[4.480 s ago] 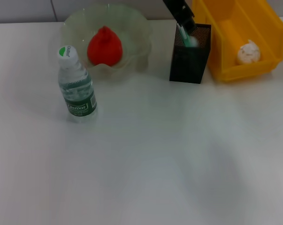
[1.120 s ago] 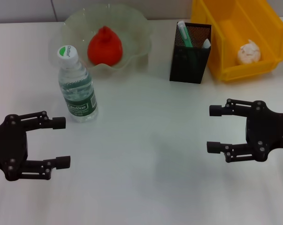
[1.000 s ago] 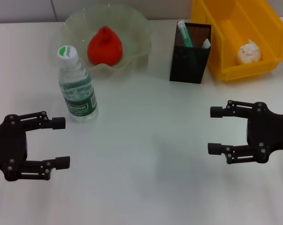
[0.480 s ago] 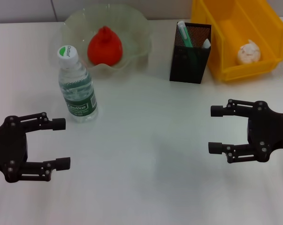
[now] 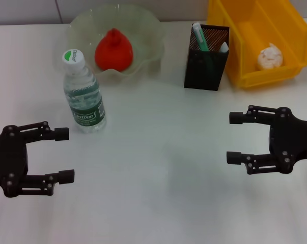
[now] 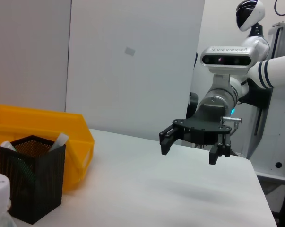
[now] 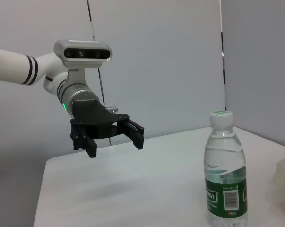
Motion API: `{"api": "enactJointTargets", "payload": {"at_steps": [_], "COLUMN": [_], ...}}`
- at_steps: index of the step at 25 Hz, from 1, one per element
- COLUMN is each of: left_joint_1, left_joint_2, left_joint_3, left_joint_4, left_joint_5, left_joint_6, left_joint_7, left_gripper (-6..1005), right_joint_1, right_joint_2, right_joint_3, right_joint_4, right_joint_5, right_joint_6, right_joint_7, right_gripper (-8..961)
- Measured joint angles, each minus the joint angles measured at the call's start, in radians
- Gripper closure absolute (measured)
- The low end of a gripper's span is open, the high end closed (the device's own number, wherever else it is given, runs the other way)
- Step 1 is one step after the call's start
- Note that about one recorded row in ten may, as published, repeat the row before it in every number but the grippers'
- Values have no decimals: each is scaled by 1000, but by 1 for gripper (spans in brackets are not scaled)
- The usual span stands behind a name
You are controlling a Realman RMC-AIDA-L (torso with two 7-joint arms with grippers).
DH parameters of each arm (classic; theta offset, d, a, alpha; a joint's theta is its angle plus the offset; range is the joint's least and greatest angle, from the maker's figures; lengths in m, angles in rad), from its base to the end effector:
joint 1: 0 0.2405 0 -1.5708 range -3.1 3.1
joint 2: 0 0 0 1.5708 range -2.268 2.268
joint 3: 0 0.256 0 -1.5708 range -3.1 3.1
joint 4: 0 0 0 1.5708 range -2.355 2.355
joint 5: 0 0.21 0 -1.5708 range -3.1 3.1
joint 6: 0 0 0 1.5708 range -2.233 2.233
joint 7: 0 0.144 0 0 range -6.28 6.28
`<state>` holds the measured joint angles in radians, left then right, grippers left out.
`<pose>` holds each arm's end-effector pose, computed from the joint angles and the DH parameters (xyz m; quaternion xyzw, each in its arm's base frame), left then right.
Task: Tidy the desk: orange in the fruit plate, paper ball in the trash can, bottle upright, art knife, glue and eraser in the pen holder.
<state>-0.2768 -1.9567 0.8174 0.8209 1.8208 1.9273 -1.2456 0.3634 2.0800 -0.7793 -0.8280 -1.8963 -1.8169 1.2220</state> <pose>-0.2925 0.2475 0.0653 -0.9553 -0.1112 -0.2648 0.0702 0.2638 0.2752 0.0221 -0.9536 0.0951 0.2726 0.0857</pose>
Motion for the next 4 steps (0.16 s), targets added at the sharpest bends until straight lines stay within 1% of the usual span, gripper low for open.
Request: {"api": "enactJointTargets", "payload": {"at_steps": [4], "left_joint_1": [0], "left_joint_2": [-3], "left_joint_3": [-7], "left_joint_4": [1], "left_joint_5": [0], "left_joint_6": [0], "left_joint_7": [0], "left_gripper": [155], "right_joint_1": [0], "right_joint_2": [1], "right_joint_3": [9], "right_joint_4": [1], "right_joint_5": [1], "right_joint_6": [0], "right_joint_7": [-1], "right_gripper": [115]}}
